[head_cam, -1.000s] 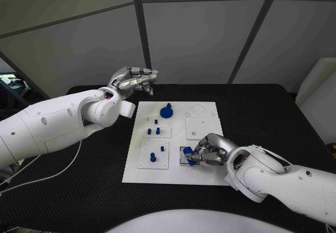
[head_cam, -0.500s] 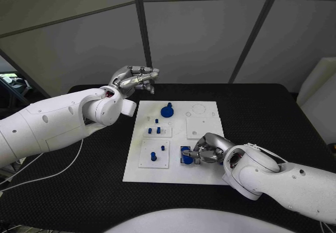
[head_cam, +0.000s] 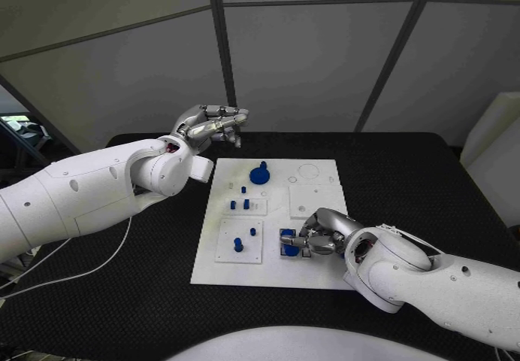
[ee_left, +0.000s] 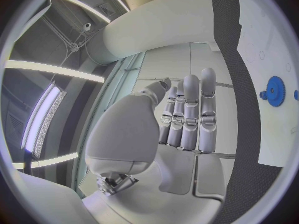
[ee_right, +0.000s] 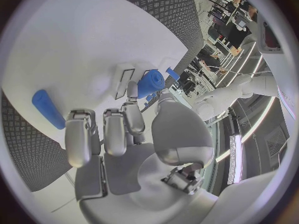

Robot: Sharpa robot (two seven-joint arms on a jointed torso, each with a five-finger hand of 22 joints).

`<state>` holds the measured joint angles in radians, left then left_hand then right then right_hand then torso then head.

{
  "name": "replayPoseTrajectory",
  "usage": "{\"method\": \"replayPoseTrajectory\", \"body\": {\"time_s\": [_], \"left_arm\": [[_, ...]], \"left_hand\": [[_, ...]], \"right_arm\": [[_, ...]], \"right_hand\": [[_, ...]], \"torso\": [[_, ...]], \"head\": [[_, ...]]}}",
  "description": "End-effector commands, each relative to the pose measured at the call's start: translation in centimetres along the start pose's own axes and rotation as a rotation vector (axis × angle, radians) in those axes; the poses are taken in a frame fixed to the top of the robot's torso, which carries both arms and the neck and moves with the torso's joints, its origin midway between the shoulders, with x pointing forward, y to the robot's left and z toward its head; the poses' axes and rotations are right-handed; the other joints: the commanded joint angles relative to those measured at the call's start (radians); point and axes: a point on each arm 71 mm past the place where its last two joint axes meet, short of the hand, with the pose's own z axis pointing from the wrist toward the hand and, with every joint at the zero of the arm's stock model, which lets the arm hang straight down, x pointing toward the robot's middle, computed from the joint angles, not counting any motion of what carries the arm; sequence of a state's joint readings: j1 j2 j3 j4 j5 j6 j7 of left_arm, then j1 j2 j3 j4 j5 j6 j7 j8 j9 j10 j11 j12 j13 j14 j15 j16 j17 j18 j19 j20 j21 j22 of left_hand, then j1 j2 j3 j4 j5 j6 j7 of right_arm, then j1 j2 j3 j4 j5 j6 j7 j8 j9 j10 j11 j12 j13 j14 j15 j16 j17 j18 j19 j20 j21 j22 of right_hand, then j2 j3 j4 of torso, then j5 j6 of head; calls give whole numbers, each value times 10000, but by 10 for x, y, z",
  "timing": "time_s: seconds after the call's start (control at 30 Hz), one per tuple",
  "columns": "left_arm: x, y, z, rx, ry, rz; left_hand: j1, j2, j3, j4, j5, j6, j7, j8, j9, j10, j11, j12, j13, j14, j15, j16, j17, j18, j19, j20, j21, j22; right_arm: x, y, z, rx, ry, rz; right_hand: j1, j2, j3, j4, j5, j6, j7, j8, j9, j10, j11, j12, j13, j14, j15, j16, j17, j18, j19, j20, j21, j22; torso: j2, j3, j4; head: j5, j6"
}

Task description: Assemble the parts on the task board

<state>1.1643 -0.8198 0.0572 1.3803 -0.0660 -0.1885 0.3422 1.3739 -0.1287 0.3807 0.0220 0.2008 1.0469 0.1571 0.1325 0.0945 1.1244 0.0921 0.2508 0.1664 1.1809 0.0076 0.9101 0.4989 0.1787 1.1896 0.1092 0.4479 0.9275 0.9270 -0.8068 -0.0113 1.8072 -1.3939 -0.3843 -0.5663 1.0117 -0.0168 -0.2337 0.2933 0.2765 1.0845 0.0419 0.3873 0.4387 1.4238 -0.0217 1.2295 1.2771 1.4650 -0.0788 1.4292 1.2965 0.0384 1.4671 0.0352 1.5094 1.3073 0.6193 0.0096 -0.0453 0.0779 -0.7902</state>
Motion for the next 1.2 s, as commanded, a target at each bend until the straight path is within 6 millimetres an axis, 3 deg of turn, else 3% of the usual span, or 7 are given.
{"method": "replayPoseTrajectory", "body": {"time_s": [0.03,0.43,0.6,0.77,0.87,0.93,1.2], "left_arm": [[0,-1,0,4,105,-104],[-2,-1,-1,2,74,-90],[-2,-1,-1,-6,54,-83],[0,-1,0,-8,104,-104],[0,-1,0,-9,111,-107],[0,-1,0,-8,102,-103],[0,-1,-1,-13,100,-101]], "left_hand": [[-11,95,-58,18,-37,-27,11,13,-15,-72,-28,60,11,-29,41,-34,-14,32,22,-13,-18,-13],[-22,109,-62,31,-35,-33,14,11,-17,-83,-25,64,11,-30,44,-35,-21,31,23,-11,-26,-19],[-19,117,-61,32,-32,-36,15,10,-19,-90,-26,67,11,-31,44,-36,-25,31,24,-11,-30,-21],[-19,117,-61,32,-32,-37,15,9,-19,-90,-26,67,11,-31,44,-36,-25,31,24,-11,-30,-22],[-17,114,-67,31,-30,-62,30,-3,-26,-111,-19,71,9,-31,46,-36,-34,31,27,-10,-39,-28],[-17,114,-68,31,-30,-65,32,-4,-27,-113,-18,71,9,-31,47,-36,-35,31,27,-10,-41,-29],[-21,110,-76,33,-30,-89,45,-15,-33,-133,-8,74,8,-31,51,-36,-42,30,30,-8,-48,-34]], "right_arm": [[-4,3,-3,-430,-310,-52],[-11,4,-20,-1270,-661,77],[-13,0,-24,-1383,-500,-80],[-12,-5,-24,-1300,-250,-278],[-12,-8,-23,-1200,-129,-380],[-12,-8,-22,-1160,-99,-406],[-11,-9,-16,-974,-193,-488]], "right_hand": [[421,-50,156,-99,-63,-16,-8,63,117,61,-68,-21,53,566,-86,-4,31,-142,358,-62,-33,1856],[971,33,228,-110,314,-23,-40,94,358,137,-99,51,188,590,-113,53,141,-165,426,-88,30,1937],[1805,26,320,-407,800,-80,-47,68,519,131,-112,-10,206,588,-126,52,150,-165,424,-102,26,1940],[2213,38,360,-588,875,-97,-50,48,594,128,-116,-42,217,586,-129,44,143,-162,414,-104,16,1931],[2836,101,532,-908,765,-113,-83,24,646,116,-148,-76,221,584,-155,38,141,-160,409,-119,10,1928],[3124,199,655,-1033,410,-115,-89,0,671,116,-156,-89,229,585,-166,40,149,-161,412,-133,12,1933],[3399,400,841,-1118,209,-89,-114,-43,713,145,-174,-69,278,592,-173,55,185,-168,430,-143,28,1955]], "torso": [[6,8,-8],[0,6,-7],[7,4,-4],[9,-7,28],[12,-11,22],[11,-6,13],[15,-4,7]], "head": [[14,-8],[-12,-97],[-48,-97],[-34,-141],[-22,-121],[-2,-116],[11,-70]]}}
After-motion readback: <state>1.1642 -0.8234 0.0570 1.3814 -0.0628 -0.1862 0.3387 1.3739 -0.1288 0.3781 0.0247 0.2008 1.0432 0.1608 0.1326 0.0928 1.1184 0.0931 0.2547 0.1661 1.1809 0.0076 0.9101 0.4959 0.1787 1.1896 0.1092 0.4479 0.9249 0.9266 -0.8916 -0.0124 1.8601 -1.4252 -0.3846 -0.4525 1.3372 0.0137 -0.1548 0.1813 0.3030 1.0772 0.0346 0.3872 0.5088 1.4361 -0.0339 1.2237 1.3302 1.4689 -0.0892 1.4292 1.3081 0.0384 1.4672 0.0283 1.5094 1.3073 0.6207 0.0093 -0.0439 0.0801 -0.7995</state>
